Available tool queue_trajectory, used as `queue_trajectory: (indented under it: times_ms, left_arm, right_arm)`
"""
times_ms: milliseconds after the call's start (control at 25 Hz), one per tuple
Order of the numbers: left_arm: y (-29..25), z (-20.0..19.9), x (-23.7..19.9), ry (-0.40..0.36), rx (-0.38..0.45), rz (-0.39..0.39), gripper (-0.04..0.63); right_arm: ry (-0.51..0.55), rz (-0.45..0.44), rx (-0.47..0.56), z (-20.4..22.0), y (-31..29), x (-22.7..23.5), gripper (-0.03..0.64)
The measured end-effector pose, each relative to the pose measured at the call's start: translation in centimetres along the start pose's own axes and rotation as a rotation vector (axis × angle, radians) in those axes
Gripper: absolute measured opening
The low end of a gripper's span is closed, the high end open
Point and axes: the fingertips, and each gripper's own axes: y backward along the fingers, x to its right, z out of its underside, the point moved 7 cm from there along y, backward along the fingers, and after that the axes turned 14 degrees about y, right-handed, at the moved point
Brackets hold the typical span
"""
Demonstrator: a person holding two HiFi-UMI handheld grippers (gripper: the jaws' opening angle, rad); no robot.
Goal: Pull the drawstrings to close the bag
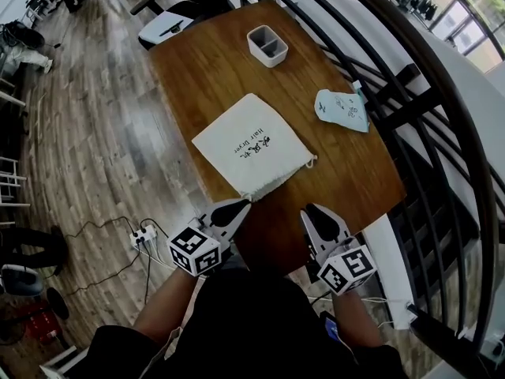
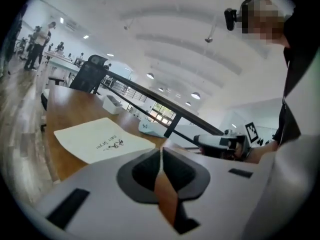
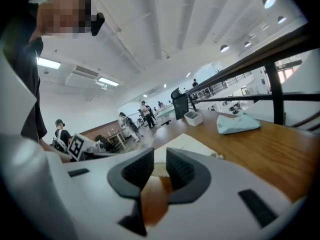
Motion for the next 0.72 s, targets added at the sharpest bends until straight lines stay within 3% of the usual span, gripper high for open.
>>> queue_trajectory:
  times_ms: [120,280,400,560,720]
  left_arm:
    - [0.4,-0.9,1.0,-0.076,0.006,0.024,0.025]
    - [0.6,-1.5,2.2,-0.180,-0.021,0.044,0.026]
    - [1.3,-1.6,2.5,-0.189,-0.025,0.063,0.025]
    - [2.1,-1.6,2.1,-0.177,-0.021,0.045,0.025]
    - [2.7,-1.7,1.5,-0.168,-0.010,0.025,0.026]
  right_arm:
    - [0.037,-0.063,-0.078,1.0,-2.4,-0.8,0.071]
    - [0.187,-0.136,-0.158,1.7,-5.5,-2.1,0.075]
    - [0.375,-0.149,-0.186,1.7,-7.4,-3.1,0.145]
    - [0.659,-0.190,-0.261,2.4,-9.8,-3.6,0.160]
    - [0.820,-0.257,-0.320,3.3,-10.9,-3.6,0.187]
